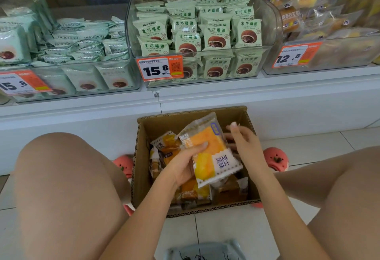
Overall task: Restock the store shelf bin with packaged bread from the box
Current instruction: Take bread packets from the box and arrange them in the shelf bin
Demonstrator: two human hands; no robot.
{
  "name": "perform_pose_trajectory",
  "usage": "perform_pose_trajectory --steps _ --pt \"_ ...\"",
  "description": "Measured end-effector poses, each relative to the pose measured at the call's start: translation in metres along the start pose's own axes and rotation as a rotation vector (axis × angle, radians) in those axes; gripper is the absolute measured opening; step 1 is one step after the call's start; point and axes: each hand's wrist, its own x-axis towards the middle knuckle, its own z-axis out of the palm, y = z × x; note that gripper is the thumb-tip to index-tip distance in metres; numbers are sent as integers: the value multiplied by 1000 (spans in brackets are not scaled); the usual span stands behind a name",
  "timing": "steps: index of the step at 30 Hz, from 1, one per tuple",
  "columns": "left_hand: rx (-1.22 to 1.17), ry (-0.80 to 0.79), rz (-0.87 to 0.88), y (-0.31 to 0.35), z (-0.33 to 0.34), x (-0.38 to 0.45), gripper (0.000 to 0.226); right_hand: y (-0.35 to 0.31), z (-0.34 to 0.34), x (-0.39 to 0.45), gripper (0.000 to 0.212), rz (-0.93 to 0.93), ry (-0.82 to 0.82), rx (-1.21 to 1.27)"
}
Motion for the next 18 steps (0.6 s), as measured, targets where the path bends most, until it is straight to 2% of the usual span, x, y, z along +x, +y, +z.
perform_pose_trajectory --steps 2,5,9,13,15,18 --pt "-28 24 0 4 -2 0 49 3 3 -5 30 -40 -72 -126" --pt "-65 15 -5 5 -2 -1 47 0 9 -5 20 -107 -83 -157" --pt "-158 16 22 4 -1 -2 42 2 3 -5 22 -49 -92 -31" --pt "-267 -21 104 3 -4 3 55 4 3 -8 33 172 -277 152" --pt "-232 -86 130 6 -5 1 59 1 3 -8 40 151 -306 133" --pt "-205 -157 169 22 -5 -5 68 -16 -5 -8 25 86 -263 134"
